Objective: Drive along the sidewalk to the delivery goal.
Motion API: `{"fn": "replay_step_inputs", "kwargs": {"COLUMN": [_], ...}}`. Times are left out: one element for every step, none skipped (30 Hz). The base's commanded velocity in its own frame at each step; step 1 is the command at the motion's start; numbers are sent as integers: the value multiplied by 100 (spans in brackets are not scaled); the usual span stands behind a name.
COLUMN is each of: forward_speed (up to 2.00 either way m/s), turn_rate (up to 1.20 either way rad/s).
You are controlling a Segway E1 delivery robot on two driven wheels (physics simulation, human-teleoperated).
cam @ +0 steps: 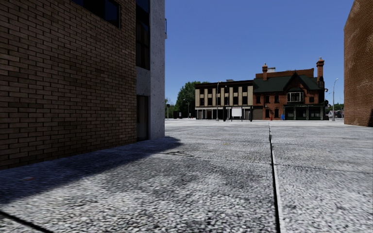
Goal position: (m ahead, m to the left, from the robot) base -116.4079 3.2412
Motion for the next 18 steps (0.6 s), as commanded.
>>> {"fn": "replay_step_inputs", "kwargs": {"forward_speed": [0, 0, 0, 0, 0, 0, 0, 0, 0, 0, 0, 0, 0, 0, 0, 0, 0, 0], "turn_rate": [0, 0, 0, 0, 0, 0, 0, 0, 0, 0, 0, 0, 0, 0, 0, 0, 0, 0]}}
